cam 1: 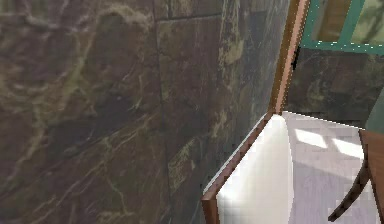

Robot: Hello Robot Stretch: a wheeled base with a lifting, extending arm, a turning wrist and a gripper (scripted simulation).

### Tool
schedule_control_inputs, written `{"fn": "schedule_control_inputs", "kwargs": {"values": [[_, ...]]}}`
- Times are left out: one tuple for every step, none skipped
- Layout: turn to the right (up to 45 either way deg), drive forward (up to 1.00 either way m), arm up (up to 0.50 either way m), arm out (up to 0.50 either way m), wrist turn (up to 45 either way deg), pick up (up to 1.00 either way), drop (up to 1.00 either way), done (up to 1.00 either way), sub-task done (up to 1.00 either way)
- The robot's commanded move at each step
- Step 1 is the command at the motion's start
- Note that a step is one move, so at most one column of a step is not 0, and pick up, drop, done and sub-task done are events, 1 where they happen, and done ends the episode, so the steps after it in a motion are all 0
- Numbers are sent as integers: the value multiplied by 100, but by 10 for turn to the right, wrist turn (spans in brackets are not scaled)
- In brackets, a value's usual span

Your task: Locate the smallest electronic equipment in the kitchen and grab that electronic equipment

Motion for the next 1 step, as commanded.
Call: {"fn": "schedule_control_inputs", "kwargs": {"values": [[0,0,0,0,0,0,0,100,0]]}}
